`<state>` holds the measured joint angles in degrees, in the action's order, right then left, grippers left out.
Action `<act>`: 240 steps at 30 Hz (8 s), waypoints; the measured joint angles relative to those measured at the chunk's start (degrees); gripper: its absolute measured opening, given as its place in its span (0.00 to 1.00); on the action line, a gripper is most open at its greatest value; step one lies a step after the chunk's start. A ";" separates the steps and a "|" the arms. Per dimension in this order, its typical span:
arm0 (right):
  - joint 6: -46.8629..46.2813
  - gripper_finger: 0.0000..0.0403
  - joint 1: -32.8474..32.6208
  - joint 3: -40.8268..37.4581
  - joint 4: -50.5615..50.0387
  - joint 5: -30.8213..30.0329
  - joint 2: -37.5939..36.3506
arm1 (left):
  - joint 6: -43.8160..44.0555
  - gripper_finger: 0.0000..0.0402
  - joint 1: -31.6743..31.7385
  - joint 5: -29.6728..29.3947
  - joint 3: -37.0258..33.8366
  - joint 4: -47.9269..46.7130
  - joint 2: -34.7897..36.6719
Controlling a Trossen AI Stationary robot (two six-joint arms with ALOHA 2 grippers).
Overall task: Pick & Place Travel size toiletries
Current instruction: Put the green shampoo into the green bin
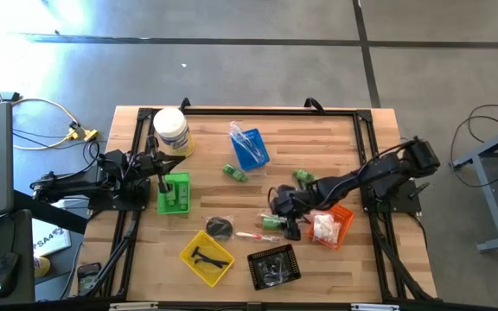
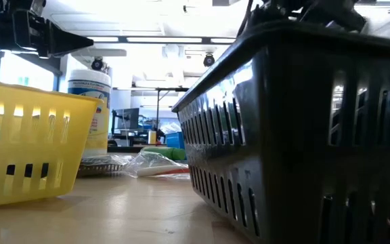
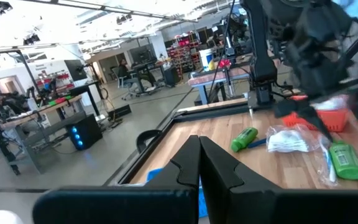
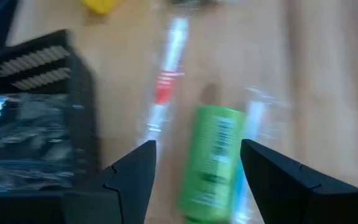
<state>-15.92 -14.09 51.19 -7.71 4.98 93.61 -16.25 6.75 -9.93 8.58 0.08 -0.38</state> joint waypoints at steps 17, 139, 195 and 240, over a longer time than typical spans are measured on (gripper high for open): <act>-2.33 0.56 -2.53 0.21 1.23 -5.43 5.24 | 2.03 0.00 0.02 0.11 0.00 -1.57 -0.02; 16.02 0.31 17.10 0.16 50.40 5.45 -2.02 | 8.41 0.33 -0.01 26.21 27.17 49.48 -74.36; 9.55 0.33 11.96 -27.39 51.70 -13.78 -19.35 | 26.47 0.30 0.02 8.59 27.12 -16.88 -36.12; 17.55 0.01 12.40 -27.73 48.18 -8.76 -19.88 | 74.09 0.29 -0.01 7.45 35.09 -67.24 -50.52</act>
<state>1.63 -1.70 23.46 40.47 -3.78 73.73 57.85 6.74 -2.48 43.67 -67.16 -50.90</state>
